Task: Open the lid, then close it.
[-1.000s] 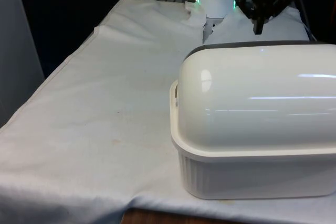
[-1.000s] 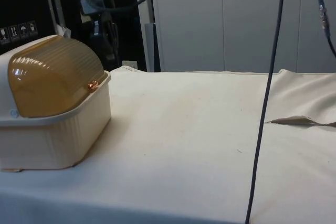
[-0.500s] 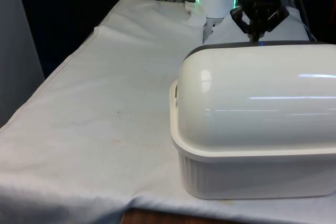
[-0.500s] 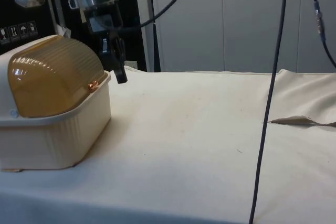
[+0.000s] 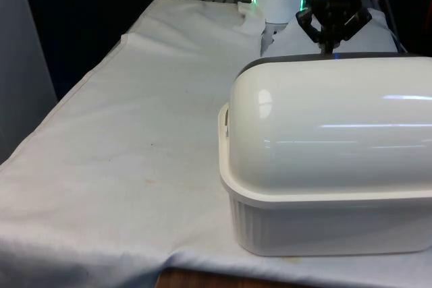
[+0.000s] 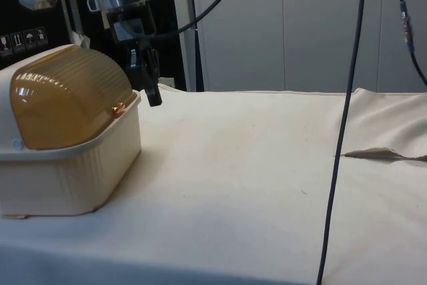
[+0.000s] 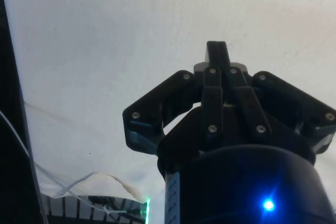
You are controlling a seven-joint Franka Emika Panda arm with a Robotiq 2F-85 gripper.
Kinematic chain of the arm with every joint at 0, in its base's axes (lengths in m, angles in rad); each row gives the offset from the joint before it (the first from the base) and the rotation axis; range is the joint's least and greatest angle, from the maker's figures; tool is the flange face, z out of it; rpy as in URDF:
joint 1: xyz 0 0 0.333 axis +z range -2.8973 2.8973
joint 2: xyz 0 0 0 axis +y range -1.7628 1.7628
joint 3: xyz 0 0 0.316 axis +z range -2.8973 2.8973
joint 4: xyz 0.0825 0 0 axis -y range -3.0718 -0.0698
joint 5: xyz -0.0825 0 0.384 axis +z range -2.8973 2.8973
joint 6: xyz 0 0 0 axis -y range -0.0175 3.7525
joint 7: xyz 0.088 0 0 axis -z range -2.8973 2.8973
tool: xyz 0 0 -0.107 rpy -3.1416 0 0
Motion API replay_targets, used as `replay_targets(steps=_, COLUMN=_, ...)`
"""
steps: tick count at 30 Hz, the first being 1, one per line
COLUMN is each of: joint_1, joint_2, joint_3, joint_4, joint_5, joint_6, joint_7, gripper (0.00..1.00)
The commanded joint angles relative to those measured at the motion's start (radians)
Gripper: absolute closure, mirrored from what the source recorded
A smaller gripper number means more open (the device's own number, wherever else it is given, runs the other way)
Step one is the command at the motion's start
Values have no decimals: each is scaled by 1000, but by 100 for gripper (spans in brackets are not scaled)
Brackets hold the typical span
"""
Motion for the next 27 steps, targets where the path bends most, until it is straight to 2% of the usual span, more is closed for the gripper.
replay_targets(steps=1, joint_1=0, joint_2=-1, joint_3=0, joint_4=0, joint_5=0, joint_6=0, joint_7=0, gripper=100)
replay_targets(steps=6, joint_1=0, joint_2=-1, joint_3=0, joint_4=0, joint_5=0, joint_6=0, joint_7=0, gripper=100)
replay_targets(steps=8, joint_1=0, joint_2=0, joint_3=0, joint_4=0, joint_5=0, joint_6=0, joint_7=0, gripper=97)
replay_targets(steps=9, joint_1=0, joint_2=0, joint_3=0, joint_4=0, joint_5=0, joint_6=0, joint_7=0, gripper=89)
replay_targets(steps=10, joint_1=0, joint_2=0, joint_3=0, joint_4=0, joint_5=0, joint_6=0, joint_7=0, gripper=89)
replay_targets(steps=17, joint_1=0, joint_2=0, joint_3=0, joint_4=0, joint_5=0, joint_6=0, joint_7=0, gripper=56)
replay_targets(steps=18, joint_1=0, joint_2=0, joint_3=0, joint_4=0, joint_5=0, joint_6=0, joint_7=0, gripper=47)
replay_targets(steps=20, joint_1=0, joint_2=0, joint_3=0, joint_4=0, joint_5=0, joint_6=0, joint_7=0, gripper=37)
replay_targets(steps=21, joint_1=0, joint_2=0, joint_3=0, joint_4=0, joint_5=0, joint_6=0, joint_7=0, gripper=37)
replay_targets(steps=22, joint_1=0, joint_2=0, joint_3=0, joint_4=0, joint_5=0, joint_6=0, joint_7=0, gripper=33)
replay_targets(steps=24, joint_1=0, joint_2=0, joint_3=0, joint_4=0, joint_5=0, joint_6=0, joint_7=0, gripper=21)
replay_targets(steps=25, joint_1=0, joint_2=0, joint_3=0, joint_4=0, joint_5=0, joint_6=0, joint_7=0, gripper=12)
replay_targets(steps=27, joint_1=0, joint_2=0, joint_3=0, joint_4=0, joint_5=0, joint_6=0, joint_7=0, gripper=2)
